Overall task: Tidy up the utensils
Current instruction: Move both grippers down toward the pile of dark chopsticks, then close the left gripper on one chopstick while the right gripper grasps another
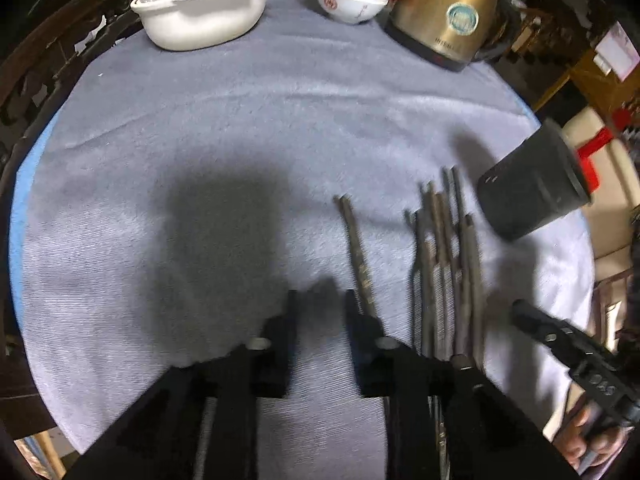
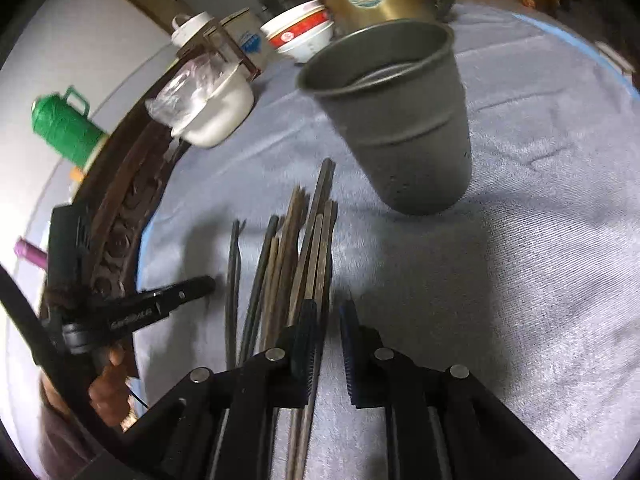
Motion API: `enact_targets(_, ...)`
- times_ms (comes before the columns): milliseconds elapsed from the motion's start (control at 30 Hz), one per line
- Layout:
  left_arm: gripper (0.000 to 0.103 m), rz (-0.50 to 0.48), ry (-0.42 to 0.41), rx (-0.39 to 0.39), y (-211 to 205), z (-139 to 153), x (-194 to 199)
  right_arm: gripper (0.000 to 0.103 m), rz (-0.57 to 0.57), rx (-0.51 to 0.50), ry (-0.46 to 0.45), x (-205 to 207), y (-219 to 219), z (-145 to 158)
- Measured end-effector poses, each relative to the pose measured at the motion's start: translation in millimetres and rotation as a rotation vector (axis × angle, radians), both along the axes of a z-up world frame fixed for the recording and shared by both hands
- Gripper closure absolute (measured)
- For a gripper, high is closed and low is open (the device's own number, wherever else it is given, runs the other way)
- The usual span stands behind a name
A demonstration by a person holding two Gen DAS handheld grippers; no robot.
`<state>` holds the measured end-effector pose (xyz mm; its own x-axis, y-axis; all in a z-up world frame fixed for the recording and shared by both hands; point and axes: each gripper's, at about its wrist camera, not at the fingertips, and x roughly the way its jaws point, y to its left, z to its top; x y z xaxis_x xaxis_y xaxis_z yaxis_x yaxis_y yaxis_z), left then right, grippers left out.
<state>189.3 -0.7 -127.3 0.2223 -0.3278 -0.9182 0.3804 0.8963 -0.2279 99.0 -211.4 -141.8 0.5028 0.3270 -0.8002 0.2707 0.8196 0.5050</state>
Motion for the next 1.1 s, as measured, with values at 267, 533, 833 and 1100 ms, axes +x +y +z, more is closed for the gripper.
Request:
enact_targets(267, 0.069, 0.013, 0.022, 0.033, -22, -8, 6, 0.087, -0.003, 0.002, 0.058, 16, 13, -20)
enact_targets(533, 0.092, -0.065, -0.048, 0.088, -14, -3, -1, 0.087, 0.054, -0.108, 0.075, 14, 17, -13)
enact_targets(833, 0.089, -0.033, 0.042, 0.019, 7, 2, 15, 0.086, 0.008, -0.168, 0.115, 30, 17, -15)
enact_targets(1100, 0.095, 0.034, 0.048, 0.028, 10, 12, 32, 0.092, 0.039, -0.298, 0.113, 48, 30, -12)
